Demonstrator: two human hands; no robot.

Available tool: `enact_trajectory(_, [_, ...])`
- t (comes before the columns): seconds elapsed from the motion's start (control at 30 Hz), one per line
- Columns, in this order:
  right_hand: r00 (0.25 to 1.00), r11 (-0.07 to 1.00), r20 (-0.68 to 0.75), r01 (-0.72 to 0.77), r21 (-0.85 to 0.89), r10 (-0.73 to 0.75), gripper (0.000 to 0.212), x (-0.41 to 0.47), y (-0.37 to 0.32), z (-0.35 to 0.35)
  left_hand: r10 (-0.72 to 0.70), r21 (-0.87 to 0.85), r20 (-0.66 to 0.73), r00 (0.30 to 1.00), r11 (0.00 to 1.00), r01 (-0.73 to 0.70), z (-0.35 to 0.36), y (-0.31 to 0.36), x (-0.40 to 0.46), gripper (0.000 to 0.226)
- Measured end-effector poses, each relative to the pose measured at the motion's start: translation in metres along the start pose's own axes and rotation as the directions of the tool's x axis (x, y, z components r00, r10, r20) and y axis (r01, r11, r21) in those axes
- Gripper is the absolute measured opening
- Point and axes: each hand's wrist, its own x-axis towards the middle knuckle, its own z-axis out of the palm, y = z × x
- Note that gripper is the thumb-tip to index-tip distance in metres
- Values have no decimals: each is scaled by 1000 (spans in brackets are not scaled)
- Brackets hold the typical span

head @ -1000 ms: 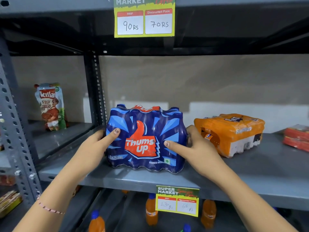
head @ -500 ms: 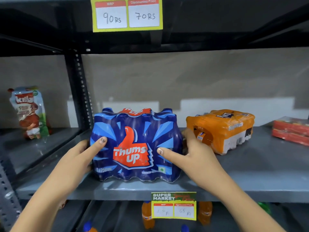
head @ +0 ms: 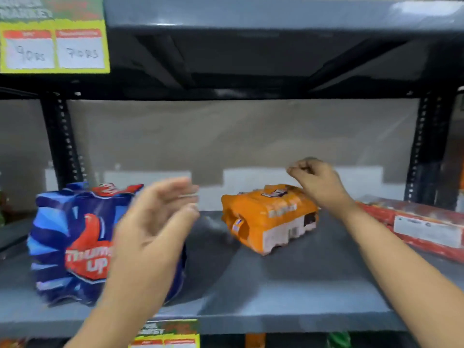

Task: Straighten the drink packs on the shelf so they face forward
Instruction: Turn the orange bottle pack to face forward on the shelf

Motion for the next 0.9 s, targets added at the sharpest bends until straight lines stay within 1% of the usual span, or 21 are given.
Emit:
enact_trajectory(0.03, [999, 995, 31, -37, -94, 40, 32, 18, 15, -5, -75, -98, 49, 996, 992, 80, 28, 8, -5, 33])
enact_trajectory(0.07, [993, 982, 68, -86, -168, 99, 39, 34, 29, -7, -189, -128, 117, 975, 971, 203, 57, 16, -7, 34])
enact_trajectory(0.1, [981, 962, 108, -133, -239, 163, 44, 48, 42, -7, -288, -117, 187, 939, 943, 312, 76, 12, -2, 33])
enact_trajectory(0.13, [959, 939, 160, -179, -294, 233, 44, 58, 55, -6, -419, -103, 196, 886, 890, 444, 95, 3, 3, 31])
enact_trajectory(0.17, [925, 925, 225, -232, -300, 305, 44, 64, 64, -5, -536, -90, 217, 816, 821, 564, 104, -7, 16, 39])
enact_trajectory(0.2, [876, 920, 306, -304, -247, 372, 50, 69, 75, -2, -614, -71, 243, 751, 761, 645, 113, -21, 28, 59])
enact_trajectory(0.23, [822, 903, 375, -392, -175, 429, 59, 70, 82, 1, -665, -53, 236, 709, 720, 692, 116, -31, 39, 80])
enact_trajectory(0.27, [782, 884, 425, -454, -112, 456, 63, 70, 86, 1, -678, -53, 195, 709, 714, 698, 122, -38, 47, 94])
enact_trajectory(0.33, [762, 876, 472, -480, -47, 443, 69, 71, 94, 2, -691, -81, 128, 712, 708, 702, 128, -56, 56, 107])
enact_trajectory(0.37, [769, 882, 469, -469, -46, 434, 78, 71, 97, 3, -701, -87, 114, 704, 699, 710, 132, -50, 56, 107])
enact_trajectory(0.43, [795, 901, 451, -431, -47, 404, 98, 71, 104, 4, -691, -101, 52, 721, 715, 692, 136, -41, 59, 99])
enact_trajectory(0.47, [812, 910, 437, -413, -36, 386, 101, 69, 107, 3, -676, -89, 37, 736, 731, 676, 139, -36, 58, 96])
enact_trajectory(0.53, [837, 920, 414, -393, -2, 358, 97, 65, 111, 0, -656, -36, 1, 755, 755, 655, 142, -27, 52, 96])
enact_trajectory(0.57, [845, 920, 404, -390, 20, 350, 96, 62, 115, -3, -633, 2, -9, 774, 774, 634, 143, -25, 51, 89])
enact_trajectory(0.67, [869, 931, 396, -355, 80, 298, 116, 53, 127, -20, -538, 105, 22, 843, 839, 533, 144, -18, 46, 42])
enact_trajectory(0.7, [872, 939, 407, -333, 90, 270, 110, 46, 126, -31, -499, 129, 61, 865, 863, 489, 143, -15, 44, 35])
enact_trajectory(0.73, [875, 942, 418, -316, 111, 244, 94, 37, 122, -41, -455, 146, 100, 885, 886, 439, 141, -13, 40, 38])
enact_trajectory(0.8, [874, 935, 440, -309, 174, 207, 53, 19, 113, -62, -379, 169, 150, 913, 920, 354, 139, -10, 31, 55])
enact_trajectory(0.83, [871, 928, 451, -312, 204, 194, 36, 13, 112, -69, -345, 180, 155, 926, 931, 317, 137, -11, 27, 61])
enact_trajectory(0.87, [867, 922, 471, -305, 240, 164, 29, 7, 111, -76, -316, 182, 155, 936, 940, 288, 135, -13, 23, 64])
enact_trajectory(0.9, [861, 918, 489, -298, 260, 141, 28, 1, 109, -81, -293, 175, 156, 943, 948, 265, 133, -14, 20, 67])
